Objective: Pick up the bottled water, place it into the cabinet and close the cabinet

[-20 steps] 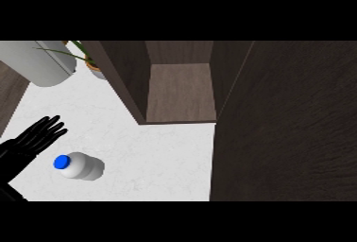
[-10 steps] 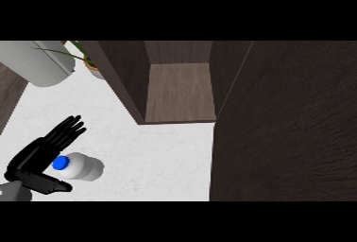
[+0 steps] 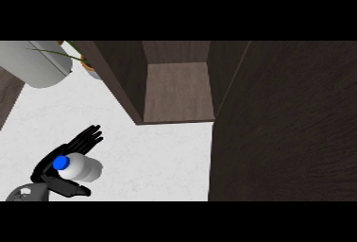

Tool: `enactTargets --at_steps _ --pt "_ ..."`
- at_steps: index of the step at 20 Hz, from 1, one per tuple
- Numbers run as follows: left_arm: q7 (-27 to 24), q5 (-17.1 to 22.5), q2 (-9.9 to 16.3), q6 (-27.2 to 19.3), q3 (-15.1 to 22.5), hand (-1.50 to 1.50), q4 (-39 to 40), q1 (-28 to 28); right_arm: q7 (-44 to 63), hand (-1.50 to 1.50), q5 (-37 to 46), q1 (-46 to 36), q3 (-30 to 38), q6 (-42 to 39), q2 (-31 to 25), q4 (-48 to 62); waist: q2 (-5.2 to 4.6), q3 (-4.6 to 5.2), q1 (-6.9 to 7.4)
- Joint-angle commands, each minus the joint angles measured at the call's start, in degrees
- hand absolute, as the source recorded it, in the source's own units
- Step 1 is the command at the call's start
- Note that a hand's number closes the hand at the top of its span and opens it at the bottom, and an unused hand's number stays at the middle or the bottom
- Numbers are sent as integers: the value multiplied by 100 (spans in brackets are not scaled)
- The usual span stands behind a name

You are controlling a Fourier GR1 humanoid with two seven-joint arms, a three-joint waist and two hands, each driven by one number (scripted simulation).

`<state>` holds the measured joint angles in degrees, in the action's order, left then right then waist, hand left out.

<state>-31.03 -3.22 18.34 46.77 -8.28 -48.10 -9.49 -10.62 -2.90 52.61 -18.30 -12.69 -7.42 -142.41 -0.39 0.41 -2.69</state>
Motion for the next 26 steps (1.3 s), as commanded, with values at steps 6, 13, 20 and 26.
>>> enactTargets --at_steps 6,13,20,26 --pt "-1350 47 -173 816 541 -150 742 33 -125 -150 -235 500 220 -171 -231 -382 28 -6 -14" --pt "-1388 382 -200 859 594 150 1346 -306 -246 -150 -222 380 167 -131 -141 -282 -8 -4 -1" --pt "-1324 674 -168 1114 766 150 1477 -506 -193 -150 -121 528 48 -87 -130 -359 -8 -1 20" --pt "-1447 1380 -1314 -2483 -431 150 1388 -168 -367 -150 -59 488 77 -7 -41 -195 30 -22 265"
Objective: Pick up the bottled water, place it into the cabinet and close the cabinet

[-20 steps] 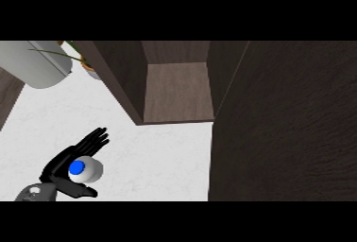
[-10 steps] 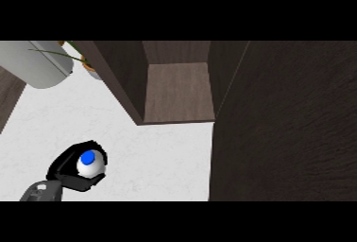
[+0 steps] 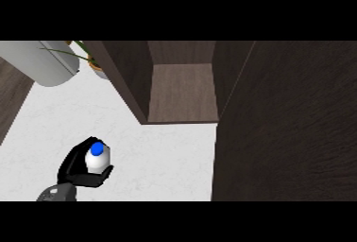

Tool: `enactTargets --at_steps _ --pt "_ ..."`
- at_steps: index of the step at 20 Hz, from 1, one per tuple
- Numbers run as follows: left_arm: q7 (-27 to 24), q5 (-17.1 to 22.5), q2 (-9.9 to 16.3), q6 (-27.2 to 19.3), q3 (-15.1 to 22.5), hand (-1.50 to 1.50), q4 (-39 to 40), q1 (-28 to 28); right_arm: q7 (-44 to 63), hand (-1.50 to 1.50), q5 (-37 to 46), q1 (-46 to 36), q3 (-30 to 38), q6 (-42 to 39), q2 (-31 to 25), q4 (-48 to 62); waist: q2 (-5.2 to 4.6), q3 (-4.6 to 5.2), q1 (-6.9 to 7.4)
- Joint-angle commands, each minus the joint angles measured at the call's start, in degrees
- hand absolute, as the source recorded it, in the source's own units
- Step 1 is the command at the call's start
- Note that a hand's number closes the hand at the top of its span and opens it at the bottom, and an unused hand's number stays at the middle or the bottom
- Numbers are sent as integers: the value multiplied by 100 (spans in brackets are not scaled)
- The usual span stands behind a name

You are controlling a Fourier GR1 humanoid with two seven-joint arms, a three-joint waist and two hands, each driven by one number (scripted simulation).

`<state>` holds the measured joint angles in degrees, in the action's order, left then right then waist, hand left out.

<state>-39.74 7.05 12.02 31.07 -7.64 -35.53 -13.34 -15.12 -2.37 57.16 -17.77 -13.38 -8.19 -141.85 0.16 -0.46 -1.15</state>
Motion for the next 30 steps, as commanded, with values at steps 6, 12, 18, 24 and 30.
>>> enactTargets --at_steps 6,12,18,24,30 --pt "-681 561 -1166 -1368 -193 150 -153 95 66 -150 -393 63 293 -71 -124 -253 -12 49 41" --pt "-75 1386 -1191 -2080 869 150 -798 -119 216 -150 -215 -104 54 33 -8 -224 0 46 58" --pt "856 1693 -1199 -2738 1470 150 -1972 44 286 -150 -531 231 195 -42 -131 -571 12 43 68" --pt "1205 1465 -1201 -4105 2042 150 -2332 -925 97 -150 -386 189 100 -38 -16 -366 0 44 -1" --pt "1581 1956 -1202 -5182 2843 150 -2158 -1606 -76 -150 -304 140 155 36 108 -144 -8 46 -39"
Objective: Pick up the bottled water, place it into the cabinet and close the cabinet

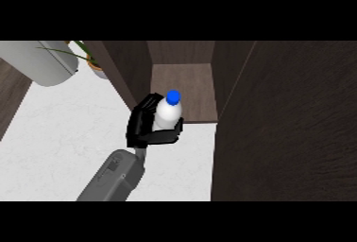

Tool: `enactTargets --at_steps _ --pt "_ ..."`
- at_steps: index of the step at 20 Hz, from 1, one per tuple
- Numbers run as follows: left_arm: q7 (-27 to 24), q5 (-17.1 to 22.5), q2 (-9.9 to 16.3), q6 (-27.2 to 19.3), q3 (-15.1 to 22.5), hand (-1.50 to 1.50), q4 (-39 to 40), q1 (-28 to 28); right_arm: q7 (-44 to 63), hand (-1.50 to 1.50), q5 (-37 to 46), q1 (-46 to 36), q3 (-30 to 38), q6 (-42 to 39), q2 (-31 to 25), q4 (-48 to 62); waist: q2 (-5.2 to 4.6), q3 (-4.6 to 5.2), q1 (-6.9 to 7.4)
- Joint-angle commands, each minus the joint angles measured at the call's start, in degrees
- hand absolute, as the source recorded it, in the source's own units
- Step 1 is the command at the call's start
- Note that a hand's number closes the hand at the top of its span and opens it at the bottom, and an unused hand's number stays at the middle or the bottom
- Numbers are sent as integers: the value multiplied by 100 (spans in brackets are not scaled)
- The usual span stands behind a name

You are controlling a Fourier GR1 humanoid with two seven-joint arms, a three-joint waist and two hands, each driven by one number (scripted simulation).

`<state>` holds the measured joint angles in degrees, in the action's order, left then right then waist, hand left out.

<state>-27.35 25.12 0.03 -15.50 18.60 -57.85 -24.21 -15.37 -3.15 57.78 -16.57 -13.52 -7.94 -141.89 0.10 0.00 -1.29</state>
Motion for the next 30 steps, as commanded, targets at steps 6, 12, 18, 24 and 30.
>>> enactTargets --at_steps 6,12,18,24,30 --pt "678 391 -3 -1342 555 150 879 -1849 14 -150 -432 -184 338 -147 -61 -29 -33 0 -108" --pt "464 765 -3 -1389 165 150 2202 -2607 251 -150 -672 -379 635 -201 -139 -163 -83 2 -177" --pt "567 240 180 -1324 205 150 3281 -3304 351 -150 -673 -477 685 -203 -69 -192 -108 0 -146" --pt "419 170 132 -1865 -7 150 4236 -3648 280 -150 -873 -497 927 -291 -77 -291 -158 3 -222" --pt "-11 531 189 -1906 -623 150 4609 -3774 47 -150 -807 -239 800 -543 -62 -215 -178 9 -393"
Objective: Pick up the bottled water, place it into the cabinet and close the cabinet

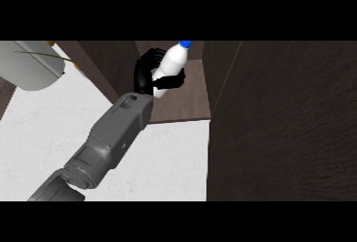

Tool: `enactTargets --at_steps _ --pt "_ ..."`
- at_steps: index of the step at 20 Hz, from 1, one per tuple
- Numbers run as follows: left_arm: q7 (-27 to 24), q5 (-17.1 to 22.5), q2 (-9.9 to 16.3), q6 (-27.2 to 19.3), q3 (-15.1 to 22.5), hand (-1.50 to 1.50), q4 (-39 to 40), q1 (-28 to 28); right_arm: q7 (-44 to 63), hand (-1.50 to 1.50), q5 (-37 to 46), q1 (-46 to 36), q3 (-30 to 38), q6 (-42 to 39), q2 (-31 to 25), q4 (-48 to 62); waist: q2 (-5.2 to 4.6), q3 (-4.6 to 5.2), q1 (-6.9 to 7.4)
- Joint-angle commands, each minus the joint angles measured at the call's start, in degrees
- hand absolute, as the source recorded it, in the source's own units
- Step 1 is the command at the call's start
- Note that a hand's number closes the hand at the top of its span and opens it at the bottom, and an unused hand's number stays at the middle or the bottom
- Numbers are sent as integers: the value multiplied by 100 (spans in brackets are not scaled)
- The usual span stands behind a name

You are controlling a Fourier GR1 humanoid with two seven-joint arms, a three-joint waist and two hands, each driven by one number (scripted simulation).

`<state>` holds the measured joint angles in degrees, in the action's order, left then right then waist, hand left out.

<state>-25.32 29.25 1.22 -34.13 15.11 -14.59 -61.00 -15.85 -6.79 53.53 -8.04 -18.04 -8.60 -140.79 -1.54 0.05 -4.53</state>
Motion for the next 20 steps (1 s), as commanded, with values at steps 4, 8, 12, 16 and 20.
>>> enactTargets --at_steps 4,8,12,16,20 --pt "-360 -247 10 -358 -2 -150 697 -277 38 -150 -427 47 20 -185 -33 -147 -61 1 -139" --pt "-659 -326 116 -529 -18 -150 774 -417 -13 -150 -519 90 29 -264 -32 -134 -56 3 -152" --pt "-656 -434 119 -821 23 -150 1015 -574 -86 -150 -326 98 -44 -304 -8 -100 -68 3 -207" --pt "-412 -283 198 -342 -154 -150 970 -857 -154 -150 -386 94 10 -410 -45 1 -73 4 -202" --pt "-833 -179 150 298 -287 -150 638 -850 -5 -150 -499 73 16 -447 -95 -79 -52 9 -78"
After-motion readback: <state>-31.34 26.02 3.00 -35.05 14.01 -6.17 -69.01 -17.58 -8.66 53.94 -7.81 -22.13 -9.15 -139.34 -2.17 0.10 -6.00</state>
